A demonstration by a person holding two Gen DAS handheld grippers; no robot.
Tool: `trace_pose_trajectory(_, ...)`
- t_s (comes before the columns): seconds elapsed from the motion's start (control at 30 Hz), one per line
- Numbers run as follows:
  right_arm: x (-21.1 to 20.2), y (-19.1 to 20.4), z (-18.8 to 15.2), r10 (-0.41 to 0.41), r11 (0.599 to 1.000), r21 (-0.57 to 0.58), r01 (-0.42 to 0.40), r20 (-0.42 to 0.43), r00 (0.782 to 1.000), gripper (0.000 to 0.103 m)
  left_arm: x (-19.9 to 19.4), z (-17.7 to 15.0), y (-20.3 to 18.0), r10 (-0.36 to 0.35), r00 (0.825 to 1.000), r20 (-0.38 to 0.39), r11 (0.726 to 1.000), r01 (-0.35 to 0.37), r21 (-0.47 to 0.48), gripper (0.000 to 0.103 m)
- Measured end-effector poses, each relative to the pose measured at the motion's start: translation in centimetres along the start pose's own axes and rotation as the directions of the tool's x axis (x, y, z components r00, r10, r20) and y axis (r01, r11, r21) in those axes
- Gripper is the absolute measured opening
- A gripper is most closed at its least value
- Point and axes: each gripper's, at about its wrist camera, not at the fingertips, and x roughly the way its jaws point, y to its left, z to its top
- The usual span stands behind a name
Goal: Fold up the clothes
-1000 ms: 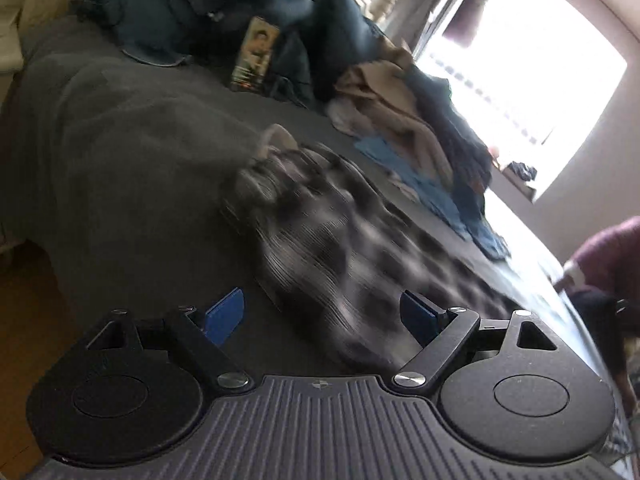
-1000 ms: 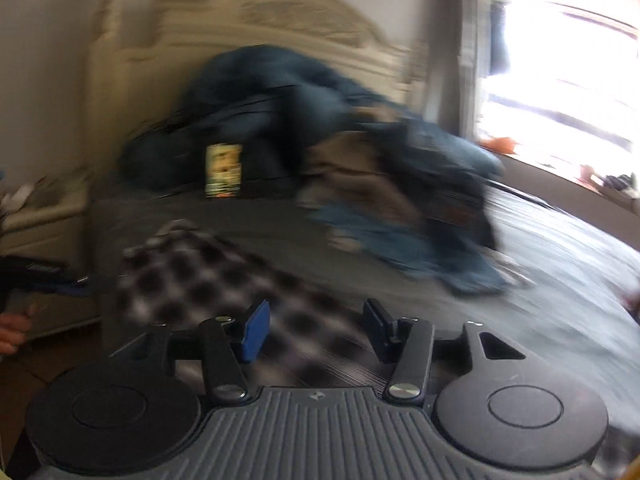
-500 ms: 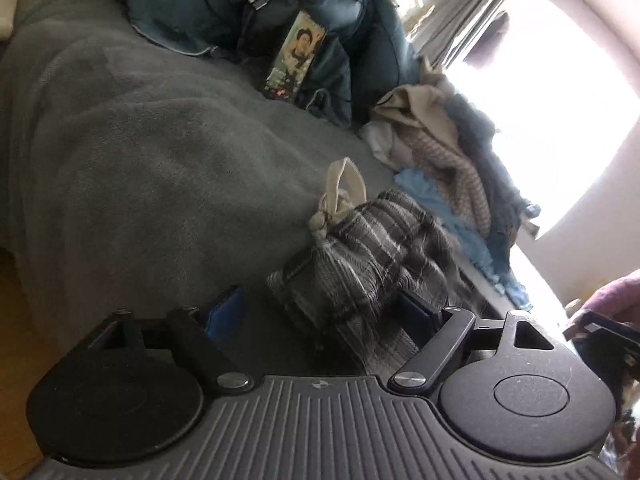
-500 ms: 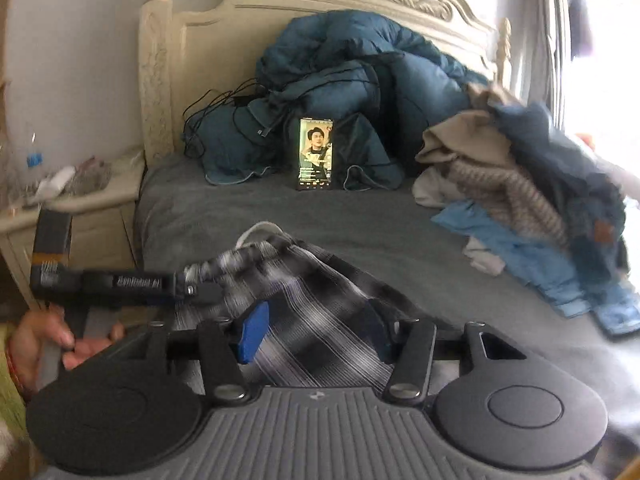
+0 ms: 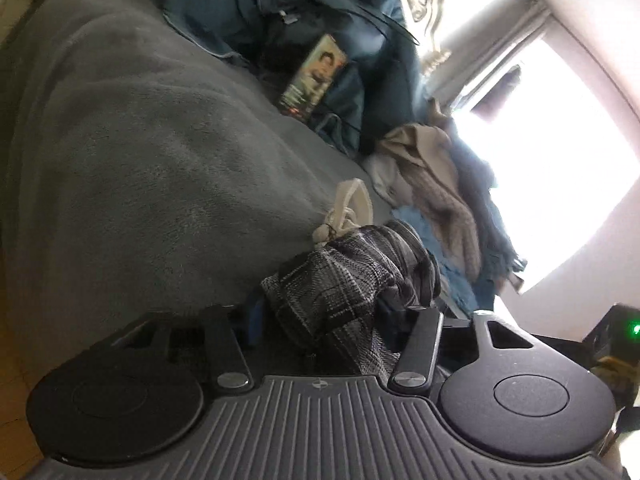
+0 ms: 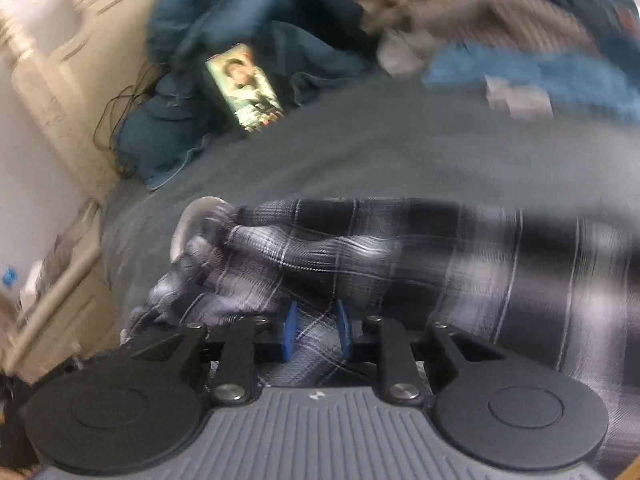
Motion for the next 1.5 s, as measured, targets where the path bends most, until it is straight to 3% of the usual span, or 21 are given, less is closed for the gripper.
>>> trace_pose_trajectory(0.1, -0.7, -1.0, 0.4, 0.032, 0.997, 0.069, -0.033, 0.008, 0.999, 0.021, -0.2, -0.2, -1.1, 0.013, 0.999, 0.032, 0.999, -0.014, 0.038, 0.035)
trace_pose_trajectory(0.23, -2.6, -2.0, 1.0, 0.052, 0.990, 0.128, -0.057, 0.040, 0.998, 0.024, -1.1, 0.1, -2.8, 0.032, 0.996, 0.079, 0.995, -0.039, 0.091, 0.025)
trace_pose_trajectory(0.5, -8.5, -4.5, 0.9, 0.102, 0.962, 0.239, -0.131, 0.131, 0.986, 0.026, -2.0, 0.3, -8.0, -0.031, 0.985, 0.170, 0.967, -0.014, 0.254, 0.017)
trace_pose_trajectory(0.6, -10.2, -5.8, 1.2, 0.156, 0.926, 0.322, -0.198, 0.150, 0.976, 0.026, -2.1, -0.3, -10.3, -0.068, 0.980, 0.186, 0.943, 0.002, 0.332, 0.016)
trace_pose_trajectory(0.77, -14.7, -7.8, 1.0, 0.148, 0.911, 0.347, -0.223, 0.229, 0.962, 0.028, -2.7, -1.8, -14.7, -0.161, 0.972, 0.169, 0.884, 0.066, 0.463, 0.015)
trace_pose_trajectory(0.93, -18.0, -12.4, -1.8, 0.179, 0.830, 0.480, -0.285, 0.254, 0.950, 0.029, -2.7, -5.1, -18.6, -0.232, 0.967, 0.106, 0.817, 0.134, 0.561, 0.015)
trace_pose_trajectory(1.03, -20.0, -15.2, -3.5, 0.195, 0.770, 0.553, -0.319, 0.271, 0.943, 0.032, -3.1, -7.8, -20.5, -0.260, 0.964, 0.059, 0.749, 0.163, 0.643, 0.015)
trace_pose_trajectory(1.17, -22.4, -19.4, -6.9, 0.232, 0.650, 0.654, -0.388, 0.316, 0.920, 0.036, -4.0, -12.2, -22.6, -0.279, 0.960, 0.013, 0.612, 0.167, 0.773, 0.015)
trace_pose_trajectory(1.27, -23.9, -21.7, -9.1, 0.181, 0.632, 0.687, -0.358, 0.318, 0.931, 0.040, -4.2, -15.8, -23.3, -0.281, 0.959, -0.027, 0.488, 0.167, 0.857, 0.015)
trace_pose_trajectory(1.33, -24.2, -23.0, -10.3, 0.175, 0.600, 0.715, -0.359, 0.321, 0.931, 0.040, -4.1, -18.1, -23.5, -0.261, 0.963, -0.061, 0.390, 0.163, 0.906, 0.016)
trace_pose_trajectory(1.43, -24.5, -24.1, -11.1, 0.148, 0.600, 0.723, -0.343, 0.321, 0.935, 0.043, -3.7, -20.4, -23.1, -0.206, 0.973, -0.106, 0.256, 0.158, 0.954, 0.020)
trace_pose_trajectory(1.5, -24.6, -23.2, -9.6, 0.138, 0.678, 0.666, -0.313, 0.303, 0.943, 0.043, -3.9, -21.2, -22.7, -0.196, 0.974, -0.116, 0.198, 0.155, 0.968, 0.023)
